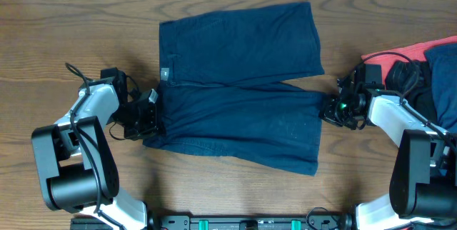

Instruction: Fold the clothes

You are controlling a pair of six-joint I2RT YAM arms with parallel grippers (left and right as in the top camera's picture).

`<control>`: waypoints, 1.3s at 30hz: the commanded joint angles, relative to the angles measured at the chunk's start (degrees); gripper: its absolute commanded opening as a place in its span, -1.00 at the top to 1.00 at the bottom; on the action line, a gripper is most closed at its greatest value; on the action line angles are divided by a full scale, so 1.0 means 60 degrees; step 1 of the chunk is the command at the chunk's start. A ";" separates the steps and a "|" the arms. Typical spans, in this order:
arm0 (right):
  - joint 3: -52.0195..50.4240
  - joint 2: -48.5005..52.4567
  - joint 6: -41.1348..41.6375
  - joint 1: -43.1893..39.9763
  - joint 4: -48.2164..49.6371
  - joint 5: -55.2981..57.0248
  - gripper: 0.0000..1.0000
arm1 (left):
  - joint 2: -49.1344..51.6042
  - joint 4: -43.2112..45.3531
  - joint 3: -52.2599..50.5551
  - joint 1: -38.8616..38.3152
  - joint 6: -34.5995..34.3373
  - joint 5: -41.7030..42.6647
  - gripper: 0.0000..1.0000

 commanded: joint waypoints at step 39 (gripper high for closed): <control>-0.1555 -0.1104 0.0208 0.1260 -0.4965 -0.0798 0.97 | -0.0408 -0.0892 0.0324 0.0211 -0.0233 -0.0091 0.80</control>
